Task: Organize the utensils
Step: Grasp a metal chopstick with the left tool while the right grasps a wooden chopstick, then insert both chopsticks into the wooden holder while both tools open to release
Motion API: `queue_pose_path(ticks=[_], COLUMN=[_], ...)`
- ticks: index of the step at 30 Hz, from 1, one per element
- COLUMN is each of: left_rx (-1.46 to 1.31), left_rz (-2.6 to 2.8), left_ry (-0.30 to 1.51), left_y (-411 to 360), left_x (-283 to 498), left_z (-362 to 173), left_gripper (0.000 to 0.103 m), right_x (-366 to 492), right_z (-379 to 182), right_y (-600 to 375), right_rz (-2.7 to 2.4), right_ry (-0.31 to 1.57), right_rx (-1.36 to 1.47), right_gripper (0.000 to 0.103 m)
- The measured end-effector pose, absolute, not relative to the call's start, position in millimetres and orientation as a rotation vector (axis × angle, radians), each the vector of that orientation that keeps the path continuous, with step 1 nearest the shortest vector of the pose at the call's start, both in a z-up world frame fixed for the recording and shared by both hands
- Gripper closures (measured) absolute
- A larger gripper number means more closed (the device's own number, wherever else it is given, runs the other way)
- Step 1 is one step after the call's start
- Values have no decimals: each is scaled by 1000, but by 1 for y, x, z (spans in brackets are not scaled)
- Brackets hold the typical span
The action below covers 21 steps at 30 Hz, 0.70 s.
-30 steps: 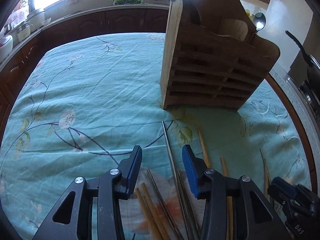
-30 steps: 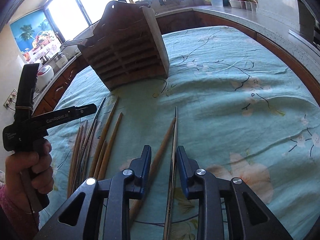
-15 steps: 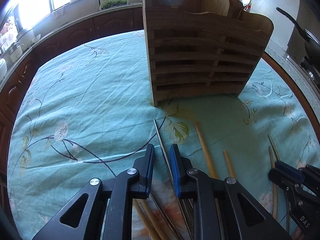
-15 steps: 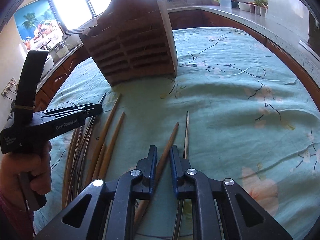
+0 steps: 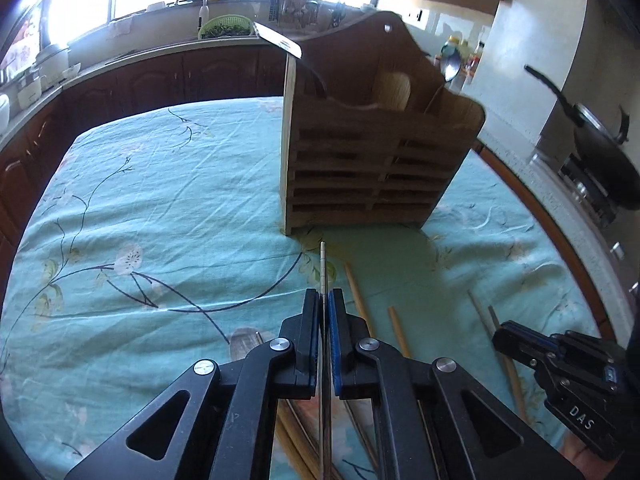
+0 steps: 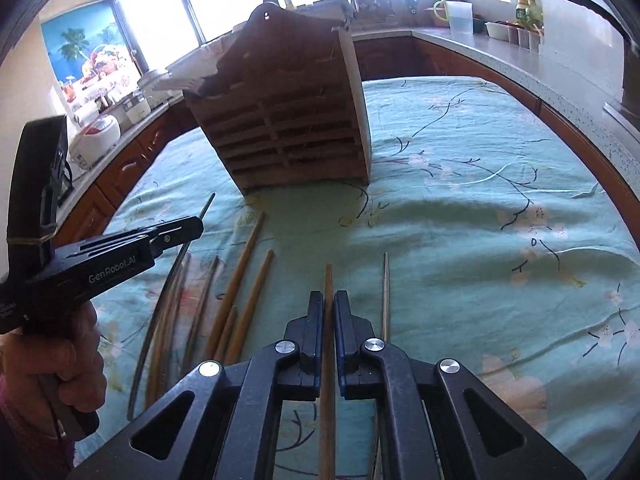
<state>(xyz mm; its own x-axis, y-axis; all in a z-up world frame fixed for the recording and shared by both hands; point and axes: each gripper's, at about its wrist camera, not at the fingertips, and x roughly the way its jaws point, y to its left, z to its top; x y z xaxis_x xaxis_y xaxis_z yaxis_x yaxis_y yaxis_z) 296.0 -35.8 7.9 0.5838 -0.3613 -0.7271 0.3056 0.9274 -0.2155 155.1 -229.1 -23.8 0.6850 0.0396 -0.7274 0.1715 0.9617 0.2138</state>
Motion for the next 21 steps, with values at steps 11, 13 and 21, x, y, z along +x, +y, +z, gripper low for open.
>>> queue_pose_path(ticks=[11,13,21], left_rx=[-252,-268,-289], left_rz=[-464,-475,-504], left_ry=[719,699,632], left_y=[22,31,55], left_x=[224,210,174], left_z=[61,71,100], left_gripper=[100,100,100], right_x=[117,111,98], right_z=[41,52,89], right_y=[-230,-230,-231], right_rz=[-29,-23,-20], right_ry=[638,608,506], right_rx=[326,325,294], right_gripper=[98,98,98])
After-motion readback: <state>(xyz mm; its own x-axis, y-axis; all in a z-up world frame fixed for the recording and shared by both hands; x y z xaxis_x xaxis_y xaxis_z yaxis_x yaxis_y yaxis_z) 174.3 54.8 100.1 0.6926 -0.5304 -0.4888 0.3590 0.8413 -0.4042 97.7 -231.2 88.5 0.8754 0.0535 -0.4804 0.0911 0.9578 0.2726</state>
